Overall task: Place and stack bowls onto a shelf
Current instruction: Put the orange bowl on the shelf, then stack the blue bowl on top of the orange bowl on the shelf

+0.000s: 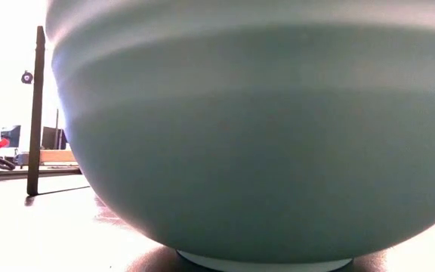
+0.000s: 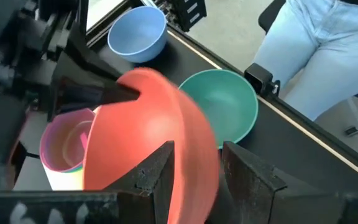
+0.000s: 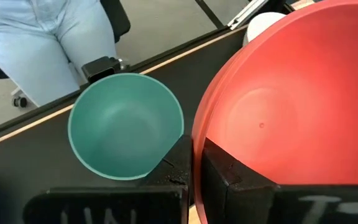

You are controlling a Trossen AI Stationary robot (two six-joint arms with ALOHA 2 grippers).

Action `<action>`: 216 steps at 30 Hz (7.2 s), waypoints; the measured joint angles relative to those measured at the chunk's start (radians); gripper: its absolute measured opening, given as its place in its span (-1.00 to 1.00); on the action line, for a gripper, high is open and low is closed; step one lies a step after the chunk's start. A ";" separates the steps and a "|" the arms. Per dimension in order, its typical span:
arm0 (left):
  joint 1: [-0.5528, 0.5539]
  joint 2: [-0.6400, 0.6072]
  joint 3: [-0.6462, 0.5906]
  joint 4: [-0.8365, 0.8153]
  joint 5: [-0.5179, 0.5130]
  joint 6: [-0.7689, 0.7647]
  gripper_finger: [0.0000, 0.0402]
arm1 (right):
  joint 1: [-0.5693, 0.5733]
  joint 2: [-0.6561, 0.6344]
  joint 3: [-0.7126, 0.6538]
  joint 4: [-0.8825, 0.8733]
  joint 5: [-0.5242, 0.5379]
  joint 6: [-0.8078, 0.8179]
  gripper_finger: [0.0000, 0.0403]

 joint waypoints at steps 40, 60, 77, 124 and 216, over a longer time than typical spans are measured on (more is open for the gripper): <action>0.077 0.064 -0.004 -0.028 0.194 0.052 -0.99 | -0.022 -0.023 0.054 -0.047 0.006 0.160 -0.64; 0.144 0.135 -0.013 -0.054 0.049 -0.016 -1.00 | -0.084 -0.197 0.053 -0.246 0.495 0.382 -0.21; 0.240 0.320 -0.149 -0.001 -0.134 -0.130 -1.00 | -0.027 -0.189 0.007 -0.533 0.492 0.915 -0.30; 0.166 0.306 -0.110 -0.035 -0.092 -0.616 -0.74 | 0.035 -0.188 0.005 -0.544 0.487 1.095 -0.31; -0.345 0.307 0.320 -0.287 -0.409 -0.604 -0.41 | 0.613 0.308 0.004 -0.443 0.241 2.182 -0.94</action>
